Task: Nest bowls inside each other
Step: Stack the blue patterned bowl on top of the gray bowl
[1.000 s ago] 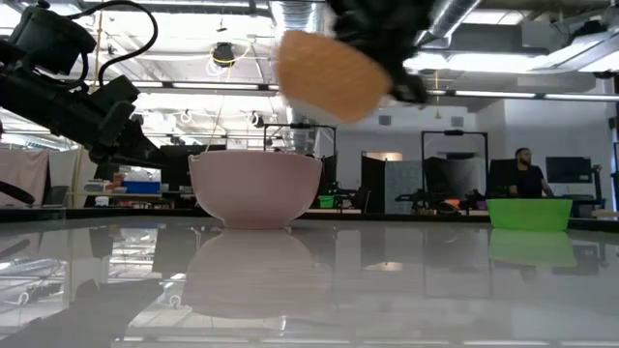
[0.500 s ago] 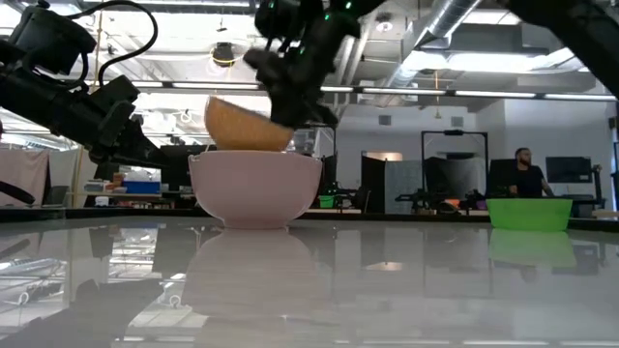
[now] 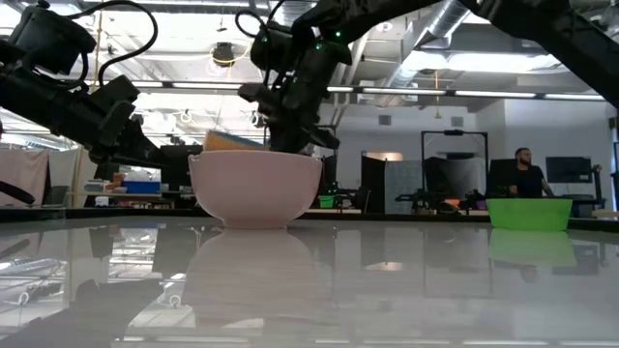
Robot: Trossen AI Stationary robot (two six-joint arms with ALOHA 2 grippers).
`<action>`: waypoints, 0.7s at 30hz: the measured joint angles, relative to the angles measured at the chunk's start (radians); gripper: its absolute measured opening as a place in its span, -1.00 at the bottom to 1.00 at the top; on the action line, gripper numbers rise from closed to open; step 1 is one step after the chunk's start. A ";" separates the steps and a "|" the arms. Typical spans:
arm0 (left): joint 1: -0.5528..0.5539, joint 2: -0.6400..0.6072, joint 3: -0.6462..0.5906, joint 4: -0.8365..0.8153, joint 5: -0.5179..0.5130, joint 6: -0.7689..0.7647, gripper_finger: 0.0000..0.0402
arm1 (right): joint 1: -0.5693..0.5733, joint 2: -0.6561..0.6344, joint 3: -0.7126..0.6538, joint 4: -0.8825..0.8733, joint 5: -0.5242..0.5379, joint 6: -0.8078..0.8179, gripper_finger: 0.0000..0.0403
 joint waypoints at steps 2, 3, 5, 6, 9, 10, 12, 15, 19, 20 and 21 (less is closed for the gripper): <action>0.000 0.000 0.000 0.000 0.000 0.000 -0.22 | 0.000 0.001 -0.001 -0.003 0.015 0.003 -0.93; 0.000 0.000 0.000 0.000 0.000 0.000 -0.22 | 0.000 0.001 0.000 0.000 0.020 0.006 -0.93; 0.000 0.000 0.000 0.000 0.000 0.000 -0.22 | 0.000 -0.001 0.001 -0.010 0.045 0.024 -0.93; 0.000 0.000 0.000 0.000 0.000 0.000 -0.22 | 0.000 -0.001 0.001 -0.019 0.063 0.033 -0.93; 0.000 0.000 0.000 0.000 0.000 0.000 -0.22 | 0.000 0.000 0.000 -0.021 0.073 0.037 -0.93; 0.000 0.000 0.000 0.000 0.000 0.000 -0.22 | 0.000 -0.001 0.000 -0.020 0.073 0.038 -0.93; 0.000 0.000 0.000 0.000 0.000 0.000 -0.22 | 0.000 -0.001 0.000 -0.022 0.073 0.041 -0.93; 0.000 0.000 0.000 0.000 0.000 0.000 -0.22 | 0.000 -0.001 0.000 -0.027 0.073 0.053 -0.93; 0.000 0.000 0.000 0.000 0.000 0.000 -0.22 | 0.000 0.022 0.002 -0.028 0.074 0.059 -0.93; 0.000 0.000 0.000 0.000 0.000 0.000 -0.22 | 0.000 0.033 0.001 -0.029 0.074 0.058 -0.93; 0.000 0.000 0.000 0.000 -0.001 0.000 -0.22 | 0.002 0.045 -0.001 -0.031 0.074 0.059 -0.93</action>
